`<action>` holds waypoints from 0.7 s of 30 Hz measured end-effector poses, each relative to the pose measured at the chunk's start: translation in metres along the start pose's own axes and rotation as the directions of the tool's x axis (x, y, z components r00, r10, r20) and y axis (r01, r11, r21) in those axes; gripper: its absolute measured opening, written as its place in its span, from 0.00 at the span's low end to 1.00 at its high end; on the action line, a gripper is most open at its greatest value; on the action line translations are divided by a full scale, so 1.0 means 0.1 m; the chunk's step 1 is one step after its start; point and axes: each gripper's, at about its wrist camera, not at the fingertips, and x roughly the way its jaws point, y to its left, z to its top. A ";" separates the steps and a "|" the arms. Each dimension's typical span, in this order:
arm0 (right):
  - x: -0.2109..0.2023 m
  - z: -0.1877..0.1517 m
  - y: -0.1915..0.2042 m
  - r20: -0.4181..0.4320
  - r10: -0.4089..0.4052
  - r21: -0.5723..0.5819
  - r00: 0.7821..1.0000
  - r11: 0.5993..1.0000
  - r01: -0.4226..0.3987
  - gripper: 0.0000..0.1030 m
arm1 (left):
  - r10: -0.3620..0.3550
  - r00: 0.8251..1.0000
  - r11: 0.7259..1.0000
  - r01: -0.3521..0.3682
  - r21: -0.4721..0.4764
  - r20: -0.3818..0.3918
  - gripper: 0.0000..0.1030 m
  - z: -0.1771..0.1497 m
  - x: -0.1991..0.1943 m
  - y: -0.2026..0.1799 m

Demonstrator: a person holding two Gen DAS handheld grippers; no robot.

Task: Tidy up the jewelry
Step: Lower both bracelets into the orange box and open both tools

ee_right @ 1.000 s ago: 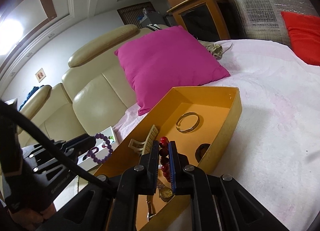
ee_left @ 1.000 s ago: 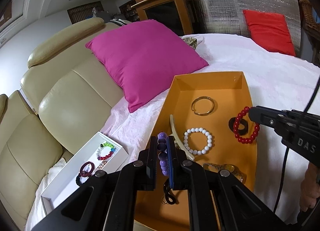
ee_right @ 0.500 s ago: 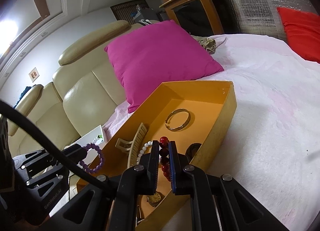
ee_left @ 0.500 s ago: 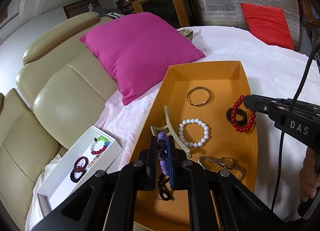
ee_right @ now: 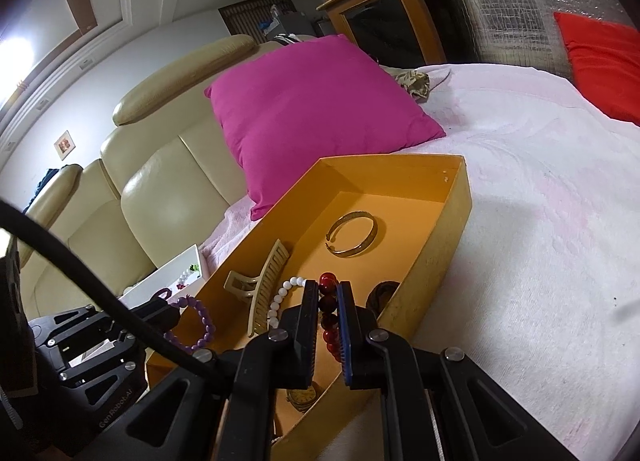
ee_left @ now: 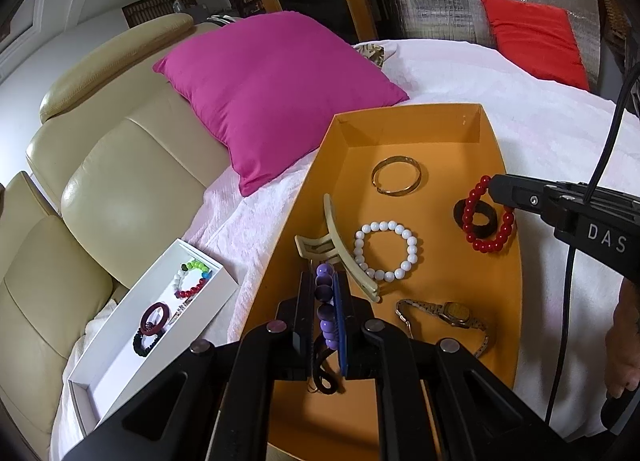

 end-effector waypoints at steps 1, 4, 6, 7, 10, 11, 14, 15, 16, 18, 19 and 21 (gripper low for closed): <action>0.00 0.00 0.00 -0.001 -0.002 0.000 1.000 1.000 0.002 0.10 | 0.000 1.000 1.000 0.000 0.000 -0.002 0.09 0.00 0.01 0.00; 0.03 -0.01 0.00 -0.009 -0.006 -0.001 1.000 1.000 0.006 0.10 | -0.001 1.000 1.000 0.001 0.001 -0.011 0.09 -0.02 0.03 0.00; 0.04 -0.02 0.00 -0.013 -0.011 -0.001 1.000 1.000 0.011 0.10 | 0.000 1.000 1.000 0.000 0.004 -0.014 0.09 -0.03 0.05 -0.01; 0.05 -0.02 0.00 -0.015 -0.013 -0.002 1.000 1.000 0.013 0.10 | 0.000 1.000 1.000 0.000 0.004 -0.016 0.09 -0.03 0.06 -0.01; 0.07 -0.03 -0.01 -0.020 -0.016 0.002 1.000 1.000 0.016 0.10 | 0.000 1.000 1.000 0.000 0.005 -0.023 0.09 -0.04 0.08 -0.01; 0.07 -0.03 -0.01 -0.021 -0.017 0.002 1.000 1.000 0.017 0.10 | 0.000 1.000 1.000 0.000 0.005 -0.025 0.09 -0.04 0.08 -0.01; 0.08 -0.03 -0.02 -0.026 -0.020 0.005 0.999 1.000 0.020 0.10 | -0.002 0.999 1.000 0.002 0.006 -0.035 0.09 -0.06 0.12 -0.01; 0.09 -0.03 -0.02 -0.027 -0.022 0.005 0.999 1.000 0.022 0.10 | -0.002 0.999 1.000 0.002 0.007 -0.036 0.09 -0.06 0.12 -0.01; 0.09 -0.03 -0.02 -0.029 -0.019 0.005 0.999 1.000 0.019 0.10 | -0.001 0.999 1.000 0.001 0.008 -0.037 0.09 -0.07 0.13 -0.02; 0.10 -0.04 -0.02 -0.033 -0.020 0.006 0.999 1.000 0.020 0.10 | -0.002 0.999 1.000 0.003 0.007 -0.042 0.09 -0.07 0.15 -0.02; 0.11 -0.04 -0.02 -0.033 -0.021 0.004 0.999 1.000 0.022 0.10 | -0.002 0.999 1.000 0.002 0.006 -0.044 0.09 -0.08 0.15 -0.02; 0.12 -0.04 -0.02 -0.037 -0.022 0.004 0.999 1.000 0.022 0.10 | 0.001 0.999 1.000 0.000 0.007 -0.047 0.09 -0.08 0.16 -0.02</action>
